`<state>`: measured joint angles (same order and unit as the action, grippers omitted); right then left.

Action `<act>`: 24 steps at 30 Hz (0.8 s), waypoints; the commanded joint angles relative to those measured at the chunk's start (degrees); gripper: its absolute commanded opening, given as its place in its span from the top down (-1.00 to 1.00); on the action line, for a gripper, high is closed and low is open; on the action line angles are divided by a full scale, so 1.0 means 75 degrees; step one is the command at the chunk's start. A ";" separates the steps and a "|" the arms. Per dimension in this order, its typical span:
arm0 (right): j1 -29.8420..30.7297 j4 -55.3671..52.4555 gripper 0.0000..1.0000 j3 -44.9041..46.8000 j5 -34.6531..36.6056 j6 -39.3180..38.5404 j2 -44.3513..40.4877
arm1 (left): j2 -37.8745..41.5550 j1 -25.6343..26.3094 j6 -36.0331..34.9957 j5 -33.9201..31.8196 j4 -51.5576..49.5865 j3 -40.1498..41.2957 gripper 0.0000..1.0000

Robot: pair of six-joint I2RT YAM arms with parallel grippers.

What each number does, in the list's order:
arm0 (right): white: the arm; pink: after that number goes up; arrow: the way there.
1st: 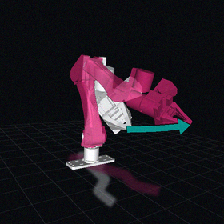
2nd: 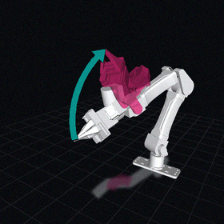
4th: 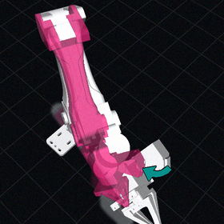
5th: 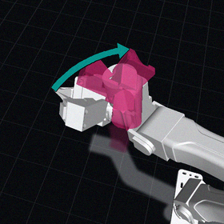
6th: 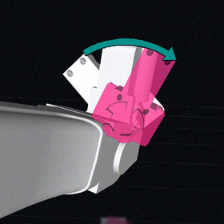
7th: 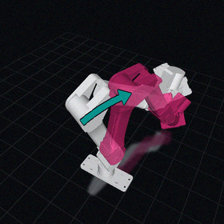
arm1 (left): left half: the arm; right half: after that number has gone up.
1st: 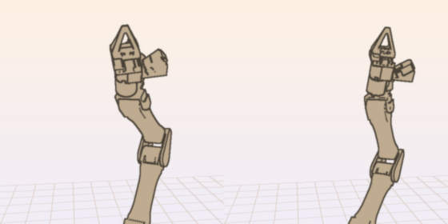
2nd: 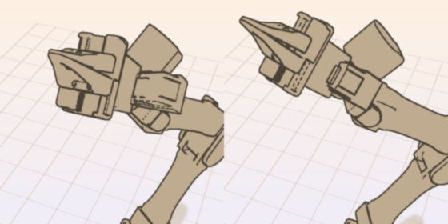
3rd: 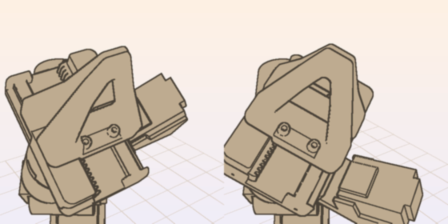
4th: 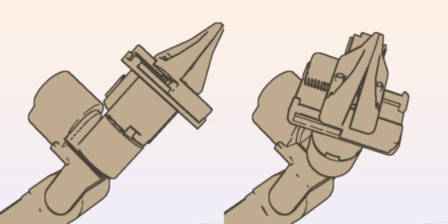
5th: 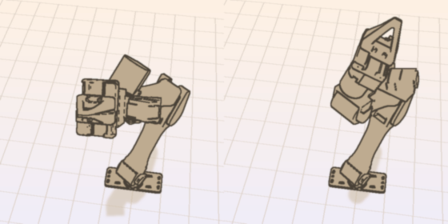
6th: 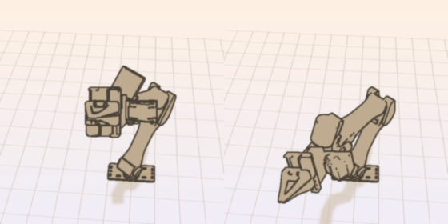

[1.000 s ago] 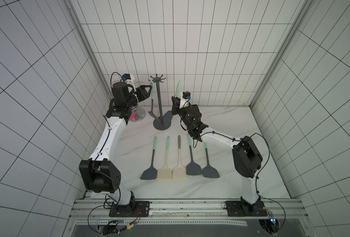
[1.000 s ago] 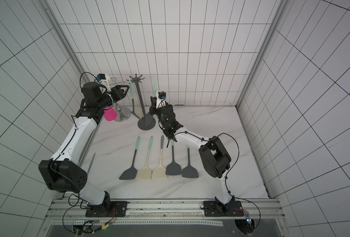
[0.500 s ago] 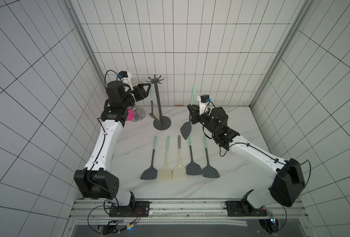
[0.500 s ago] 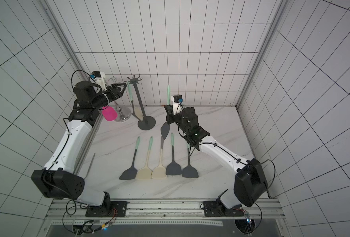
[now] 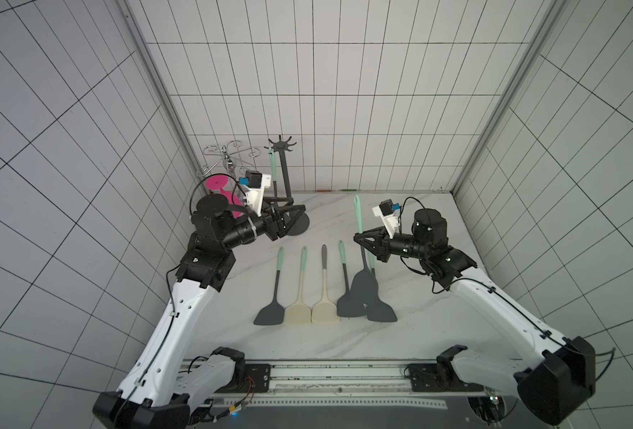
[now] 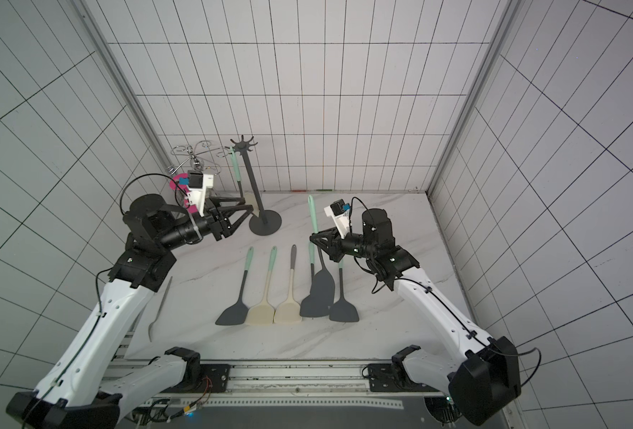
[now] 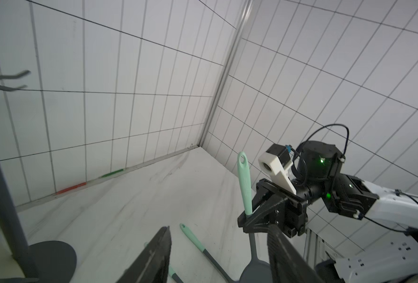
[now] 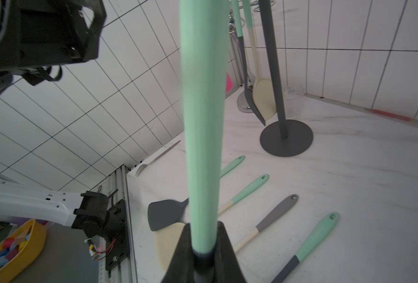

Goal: Take the spatula off the kitchen utensil rack
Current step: Place the spatula at the center of the board.

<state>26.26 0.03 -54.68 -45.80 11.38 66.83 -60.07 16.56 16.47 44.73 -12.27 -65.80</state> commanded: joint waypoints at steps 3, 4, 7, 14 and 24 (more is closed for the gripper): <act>-0.0009 0.1424 1.00 0.0798 -0.1740 0.0953 -0.0151 | -0.0064 0.1292 -0.0468 0.0795 0.1256 0.0949 -0.24; -0.0009 0.1606 1.00 0.0869 -0.1918 0.1099 -0.0136 | -0.0181 0.1506 -0.0358 0.0825 0.1457 0.1072 -0.25; 0.0002 0.2257 1.00 0.1157 -0.2230 0.1605 -0.0166 | -0.0598 0.1837 0.0516 0.1002 0.2700 0.1411 -0.25; 0.0109 0.2556 1.00 0.1495 -0.2371 0.1801 -0.0365 | -0.1788 0.2306 0.2094 0.0990 0.4676 0.1449 -0.23; 0.0490 0.2060 1.00 0.1456 -0.2467 0.1471 -0.0170 | -0.2771 0.2471 0.3581 0.0800 0.6133 0.1404 0.44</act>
<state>29.04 15.79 -44.60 -62.61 23.81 65.47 -80.49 34.92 39.11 51.48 28.05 -54.61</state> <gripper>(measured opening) 0.118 0.368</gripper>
